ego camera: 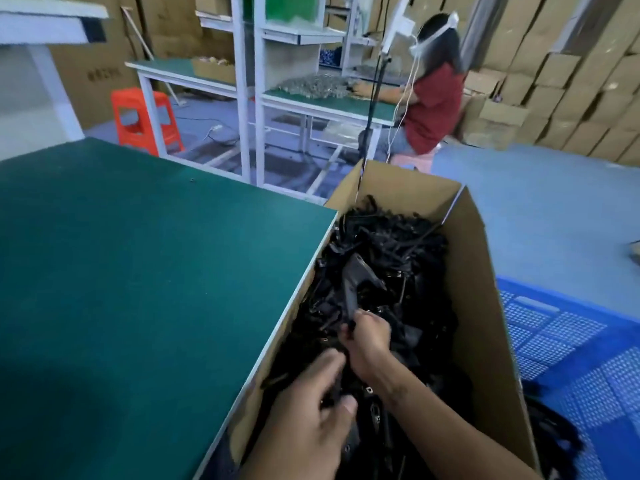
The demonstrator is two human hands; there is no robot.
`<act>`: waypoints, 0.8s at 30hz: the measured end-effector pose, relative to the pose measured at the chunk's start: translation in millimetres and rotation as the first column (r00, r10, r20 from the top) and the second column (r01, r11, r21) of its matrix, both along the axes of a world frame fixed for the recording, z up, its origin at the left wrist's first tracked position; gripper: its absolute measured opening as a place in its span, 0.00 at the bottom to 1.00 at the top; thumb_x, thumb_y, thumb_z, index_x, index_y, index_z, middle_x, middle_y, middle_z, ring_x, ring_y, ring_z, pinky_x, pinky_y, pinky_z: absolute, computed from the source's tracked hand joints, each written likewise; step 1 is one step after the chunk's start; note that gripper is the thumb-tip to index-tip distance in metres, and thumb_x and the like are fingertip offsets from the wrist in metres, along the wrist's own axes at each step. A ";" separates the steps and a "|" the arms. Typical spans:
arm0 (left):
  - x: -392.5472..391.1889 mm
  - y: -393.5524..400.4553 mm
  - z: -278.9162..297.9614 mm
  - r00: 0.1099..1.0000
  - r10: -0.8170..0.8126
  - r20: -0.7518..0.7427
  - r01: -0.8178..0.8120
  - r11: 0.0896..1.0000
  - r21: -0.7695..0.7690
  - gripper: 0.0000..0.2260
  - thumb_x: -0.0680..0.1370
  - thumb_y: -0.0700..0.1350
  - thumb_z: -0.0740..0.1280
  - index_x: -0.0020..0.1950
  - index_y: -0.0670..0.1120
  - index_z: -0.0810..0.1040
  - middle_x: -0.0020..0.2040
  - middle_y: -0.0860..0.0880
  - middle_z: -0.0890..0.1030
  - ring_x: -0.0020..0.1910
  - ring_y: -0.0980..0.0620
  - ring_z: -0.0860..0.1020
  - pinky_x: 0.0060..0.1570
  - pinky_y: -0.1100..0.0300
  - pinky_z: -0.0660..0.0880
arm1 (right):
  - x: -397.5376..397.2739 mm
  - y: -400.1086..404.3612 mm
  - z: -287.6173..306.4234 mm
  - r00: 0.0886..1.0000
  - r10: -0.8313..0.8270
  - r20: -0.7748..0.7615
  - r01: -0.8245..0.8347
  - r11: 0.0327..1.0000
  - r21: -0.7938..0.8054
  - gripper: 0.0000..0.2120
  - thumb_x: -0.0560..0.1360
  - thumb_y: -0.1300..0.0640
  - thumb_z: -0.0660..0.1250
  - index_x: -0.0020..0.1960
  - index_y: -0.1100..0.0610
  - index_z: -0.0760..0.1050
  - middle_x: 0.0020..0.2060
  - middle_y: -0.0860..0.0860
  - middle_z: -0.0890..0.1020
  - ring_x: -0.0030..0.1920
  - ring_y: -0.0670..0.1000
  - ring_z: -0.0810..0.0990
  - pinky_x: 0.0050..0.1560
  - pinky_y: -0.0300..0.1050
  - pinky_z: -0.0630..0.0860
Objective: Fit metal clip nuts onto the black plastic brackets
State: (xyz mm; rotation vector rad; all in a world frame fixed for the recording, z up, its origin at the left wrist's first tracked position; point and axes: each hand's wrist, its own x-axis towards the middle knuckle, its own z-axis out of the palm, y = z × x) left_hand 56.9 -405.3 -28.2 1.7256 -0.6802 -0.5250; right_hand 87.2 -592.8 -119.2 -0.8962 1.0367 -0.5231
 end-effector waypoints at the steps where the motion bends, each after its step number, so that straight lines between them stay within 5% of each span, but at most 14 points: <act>1: -29.2 3.0 -11.2 0.967 0.001 -0.256 0.012 0.999 0.047 0.21 0.77 0.45 0.71 0.61 0.67 0.71 0.69 0.67 0.70 0.62 0.72 0.74 0.56 0.74 0.72 | -2.5 -17.8 -10.5 0.996 -0.082 -0.030 0.083 0.996 0.019 0.13 0.81 0.69 0.59 0.41 0.58 0.74 0.33 0.55 0.74 0.27 0.48 0.71 0.25 0.37 0.69; 2: -36.7 0.9 -16.5 0.992 -0.079 -0.103 0.075 0.996 -0.042 0.20 0.77 0.47 0.71 0.60 0.68 0.70 0.69 0.67 0.69 0.62 0.74 0.72 0.55 0.76 0.71 | -4.5 -32.3 -21.1 0.987 -0.150 -0.062 0.153 0.987 0.043 0.12 0.81 0.69 0.59 0.41 0.58 0.73 0.34 0.55 0.74 0.28 0.48 0.71 0.24 0.37 0.70; 4: -39.7 13.8 -28.0 0.978 -0.172 -0.115 0.172 0.985 -0.011 0.19 0.77 0.51 0.71 0.62 0.68 0.70 0.69 0.68 0.69 0.61 0.78 0.70 0.53 0.78 0.69 | -12.1 -55.8 -34.8 0.959 -0.260 -0.116 0.275 0.953 0.130 0.08 0.81 0.69 0.59 0.46 0.61 0.73 0.37 0.57 0.76 0.30 0.51 0.74 0.25 0.40 0.74; 9: -30.6 40.6 -18.5 0.987 -0.030 -0.156 0.027 0.999 -0.024 0.21 0.67 0.59 0.70 0.60 0.61 0.80 0.59 0.59 0.83 0.58 0.65 0.80 0.57 0.69 0.74 | -27.5 -76.5 -45.2 0.927 -0.326 -0.187 0.362 0.907 0.216 0.10 0.82 0.66 0.61 0.62 0.64 0.73 0.38 0.60 0.79 0.32 0.54 0.78 0.21 0.41 0.76; 12: -24.4 63.6 -0.3 0.977 -0.014 -0.211 -0.003 0.997 -0.079 0.18 0.67 0.54 0.72 0.58 0.59 0.84 0.52 0.56 0.86 0.58 0.60 0.81 0.57 0.64 0.76 | -34.2 -65.1 -36.3 0.972 -0.226 -0.064 0.234 0.903 0.360 0.19 0.85 0.58 0.58 0.75 0.61 0.66 0.68 0.64 0.71 0.55 0.64 0.78 0.51 0.54 0.83; 14: -16.1 87.6 11.0 0.985 0.015 -0.170 -0.035 0.993 -0.116 0.17 0.66 0.54 0.73 0.54 0.60 0.86 0.50 0.51 0.87 0.56 0.56 0.83 0.58 0.56 0.79 | -41.2 -50.4 -22.5 0.987 -0.161 -0.012 0.151 0.898 0.414 0.21 0.86 0.56 0.57 0.78 0.60 0.63 0.76 0.63 0.62 0.66 0.69 0.72 0.64 0.61 0.77; 15: -11.3 103.2 18.9 0.989 0.050 -0.140 -0.070 0.987 -0.141 0.16 0.65 0.54 0.74 0.53 0.60 0.86 0.51 0.49 0.87 0.55 0.52 0.84 0.56 0.53 0.80 | -44.7 -41.6 -14.5 0.995 -0.095 -0.001 0.088 0.918 0.388 0.18 0.85 0.59 0.57 0.74 0.62 0.67 0.73 0.64 0.67 0.65 0.68 0.73 0.60 0.60 0.80; 17: 1.3 142.7 28.7 0.979 0.183 -0.087 -0.198 0.952 -0.234 0.11 0.71 0.48 0.76 0.53 0.56 0.86 0.51 0.45 0.87 0.49 0.45 0.86 0.46 0.51 0.83 | -49.7 -26.1 4.3 0.996 0.066 -0.068 -0.047 0.967 0.249 0.09 0.81 0.65 0.58 0.57 0.64 0.76 0.53 0.63 0.78 0.50 0.62 0.79 0.37 0.50 0.85; 19: 14.9 191.8 27.0 0.873 0.472 -0.124 -0.485 0.812 -0.324 0.09 0.76 0.36 0.73 0.53 0.48 0.86 0.46 0.42 0.86 0.36 0.44 0.85 0.31 0.57 0.80 | -46.3 -12.6 24.1 0.974 0.078 -0.212 -0.085 0.996 -0.026 0.05 0.80 0.66 0.62 0.47 0.61 0.75 0.42 0.60 0.77 0.37 0.55 0.79 0.25 0.42 0.78; 21: 28.0 245.9 16.2 0.661 0.734 -0.157 -0.733 0.587 -0.343 0.09 0.79 0.34 0.65 0.50 0.41 0.85 0.37 0.43 0.84 0.25 0.47 0.76 0.23 0.64 0.69 | -26.1 2.1 50.4 0.981 0.078 -0.176 -0.134 0.932 -0.338 0.06 0.81 0.65 0.63 0.54 0.57 0.76 0.43 0.59 0.77 0.29 0.45 0.80 0.26 0.37 0.76; 24: 34.1 314.2 0.4 0.326 0.900 -0.287 -0.898 0.201 -0.391 0.09 0.83 0.35 0.60 0.50 0.35 0.79 0.25 0.49 0.68 0.20 0.54 0.61 0.28 0.60 0.49 | 10.9 48.9 95.9 0.917 0.388 -0.091 -0.333 0.619 -0.712 0.10 0.84 0.64 0.61 0.56 0.49 0.75 0.53 0.61 0.78 0.39 0.43 0.79 0.40 0.36 0.76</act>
